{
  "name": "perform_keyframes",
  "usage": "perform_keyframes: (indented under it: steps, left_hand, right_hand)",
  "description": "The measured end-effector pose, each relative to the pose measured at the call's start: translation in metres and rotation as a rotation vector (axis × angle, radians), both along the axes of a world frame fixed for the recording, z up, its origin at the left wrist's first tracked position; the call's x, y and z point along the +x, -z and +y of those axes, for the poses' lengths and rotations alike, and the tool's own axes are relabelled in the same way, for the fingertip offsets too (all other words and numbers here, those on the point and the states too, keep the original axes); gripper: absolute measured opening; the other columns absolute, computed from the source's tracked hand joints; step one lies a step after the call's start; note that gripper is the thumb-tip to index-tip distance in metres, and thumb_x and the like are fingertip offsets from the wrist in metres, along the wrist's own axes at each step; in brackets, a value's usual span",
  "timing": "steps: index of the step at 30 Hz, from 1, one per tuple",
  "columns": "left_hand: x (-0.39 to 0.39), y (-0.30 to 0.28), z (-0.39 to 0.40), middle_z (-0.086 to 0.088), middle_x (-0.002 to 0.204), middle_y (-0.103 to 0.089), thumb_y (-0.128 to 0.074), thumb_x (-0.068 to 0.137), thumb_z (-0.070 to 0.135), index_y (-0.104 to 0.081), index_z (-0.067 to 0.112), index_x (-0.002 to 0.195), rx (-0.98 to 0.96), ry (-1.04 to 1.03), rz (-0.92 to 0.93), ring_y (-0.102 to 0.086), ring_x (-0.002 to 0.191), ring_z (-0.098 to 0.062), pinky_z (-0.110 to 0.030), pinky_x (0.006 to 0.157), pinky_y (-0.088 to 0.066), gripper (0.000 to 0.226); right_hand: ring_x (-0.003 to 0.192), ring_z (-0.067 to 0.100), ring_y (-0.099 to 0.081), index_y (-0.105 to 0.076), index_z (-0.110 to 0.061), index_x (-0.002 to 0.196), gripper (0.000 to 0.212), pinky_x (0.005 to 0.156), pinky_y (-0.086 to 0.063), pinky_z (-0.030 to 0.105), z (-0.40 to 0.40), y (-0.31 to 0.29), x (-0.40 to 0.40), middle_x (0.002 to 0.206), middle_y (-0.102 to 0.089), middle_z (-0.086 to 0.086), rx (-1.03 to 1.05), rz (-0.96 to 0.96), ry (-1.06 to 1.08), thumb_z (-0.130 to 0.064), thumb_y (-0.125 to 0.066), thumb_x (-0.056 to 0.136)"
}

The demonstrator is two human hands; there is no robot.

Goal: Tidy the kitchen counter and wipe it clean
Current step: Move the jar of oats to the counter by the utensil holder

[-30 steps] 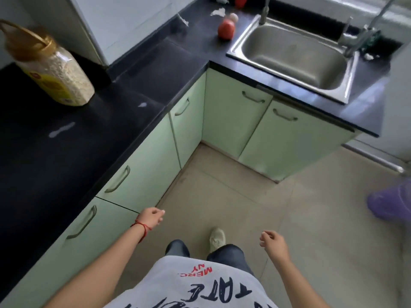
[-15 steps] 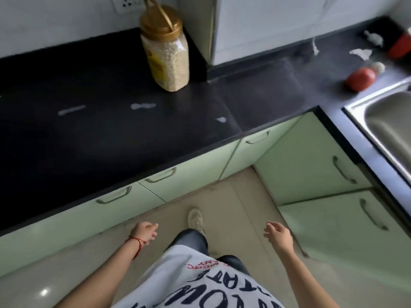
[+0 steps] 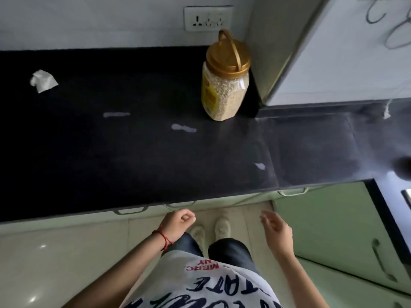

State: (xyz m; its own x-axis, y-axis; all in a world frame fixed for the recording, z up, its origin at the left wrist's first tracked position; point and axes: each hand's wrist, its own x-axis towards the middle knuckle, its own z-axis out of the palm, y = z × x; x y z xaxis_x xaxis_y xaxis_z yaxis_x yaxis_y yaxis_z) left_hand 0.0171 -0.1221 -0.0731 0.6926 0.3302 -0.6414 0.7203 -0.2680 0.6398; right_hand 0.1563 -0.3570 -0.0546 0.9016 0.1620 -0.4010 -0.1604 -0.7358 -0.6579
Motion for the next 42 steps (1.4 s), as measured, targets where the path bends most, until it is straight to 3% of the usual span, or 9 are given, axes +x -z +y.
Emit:
perform_keyframes:
  steps: [6, 11, 16, 22, 26, 31, 38, 40, 42]
  left_hand:
    - [0.047, -0.062, 0.019, 0.007, 0.080, -0.064, -0.052, 0.090, 0.009, -0.059, 0.028, 0.084, -0.194, -0.209, -0.268, -0.063, 0.065, 0.008, -0.007, 0.063, -0.049, 0.021]
    - [0.140, -0.087, 0.084, -0.002, 0.080, -0.065, -0.050, 0.090, 0.007, -0.062, 0.003, 0.101, -0.025, -0.405, -0.452, -0.060, 0.058, 0.011, -0.009, 0.057, -0.044, 0.016]
    - [0.241, -0.101, 0.147, -0.015, 0.126, -0.057, -0.047, 0.093, 0.018, -0.053, 0.006, 0.123, 0.093, -0.598, -0.546, -0.056, 0.113, -0.020, -0.035, 0.094, -0.047, 0.033]
    - [0.303, -0.095, 0.172, -0.012, 0.133, -0.054, -0.042, 0.093, 0.033, -0.054, 0.013, 0.123, -0.238, -0.800, -0.516, -0.051, 0.120, -0.024, -0.045, 0.106, -0.040, 0.038]
    - [0.309, -0.091, 0.164, -0.012, 0.134, -0.053, -0.049, 0.088, 0.039, -0.056, 0.014, 0.122, -0.325, -0.801, -0.463, -0.048, 0.124, -0.027, -0.046, 0.110, -0.036, 0.042]
    - [0.291, -0.101, 0.154, -0.007, 0.121, -0.059, -0.042, 0.092, 0.033, -0.062, 0.032, 0.086, -0.281, -0.780, -0.522, -0.052, 0.119, -0.026, -0.045, 0.105, -0.042, 0.021]
    - [0.243, -0.087, 0.146, -0.008, 0.130, -0.051, -0.045, 0.091, 0.014, -0.048, 0.012, 0.128, -0.181, -0.699, -0.557, -0.047, 0.116, -0.016, -0.032, 0.094, -0.043, 0.037]
    - [0.237, -0.089, 0.149, -0.008, 0.126, -0.052, -0.052, 0.083, -0.003, -0.045, 0.008, 0.129, -0.150, -0.608, -0.550, -0.048, 0.113, -0.014, -0.021, 0.088, -0.046, 0.047]
    - [0.239, -0.087, 0.159, -0.009, 0.135, -0.048, -0.057, 0.076, -0.013, -0.040, 0.008, 0.133, -0.106, -0.482, -0.465, -0.045, 0.121, -0.016, -0.028, 0.096, -0.044, 0.063]
  right_hand:
    - [0.071, -0.017, -0.059, -0.067, -0.013, 0.100, 0.016, 0.061, -0.040, -0.003, 0.085, -0.049, 0.069, 0.087, -0.068, 0.002, 0.233, -0.199, -0.122, -0.017, -0.061, 0.087]
    - [0.095, 0.009, -0.062, -0.058, -0.017, 0.118, 0.033, 0.074, -0.044, 0.001, 0.146, -0.070, 0.126, 0.112, -0.064, 0.002, 0.340, -0.250, -0.192, -0.024, -0.063, 0.085]
    - [0.123, 0.014, -0.047, -0.037, -0.018, 0.137, 0.059, 0.099, -0.045, 0.033, 0.189, -0.072, 0.161, 0.138, -0.045, 0.002, 0.282, -0.214, -0.243, -0.035, -0.060, 0.085]
    - [0.140, 0.021, -0.025, -0.008, -0.011, 0.146, 0.085, 0.104, -0.029, 0.025, 0.222, -0.065, 0.158, 0.153, -0.021, 0.009, 0.258, -0.235, -0.293, -0.031, -0.062, 0.084]
    - [0.145, 0.024, -0.008, 0.005, -0.004, 0.145, 0.101, 0.117, -0.023, 0.036, 0.237, -0.062, 0.154, 0.156, -0.005, 0.014, 0.280, -0.200, -0.276, -0.030, -0.067, 0.081]
    - [0.145, 0.022, -0.007, 0.008, -0.003, 0.145, 0.111, 0.115, -0.015, 0.023, 0.242, -0.059, 0.168, 0.156, -0.006, 0.012, 0.327, -0.141, -0.260, -0.027, -0.075, 0.074]
    - [0.135, 0.014, -0.033, -0.011, -0.017, 0.145, 0.123, 0.111, -0.035, 0.033, 0.238, -0.052, 0.204, 0.147, -0.033, 0.002, 0.449, -0.068, -0.384, -0.037, -0.087, 0.051]
    - [0.131, 0.008, -0.036, -0.014, -0.019, 0.144, 0.120, 0.105, -0.035, 0.018, 0.236, -0.051, 0.215, 0.144, -0.036, -0.002, 0.469, -0.034, -0.444, -0.036, -0.088, 0.050]
    - [0.125, 0.003, -0.038, -0.017, -0.022, 0.142, 0.115, 0.093, -0.032, 0.000, 0.236, -0.050, 0.223, 0.139, -0.038, -0.008, 0.483, -0.016, -0.483, -0.031, -0.088, 0.052]
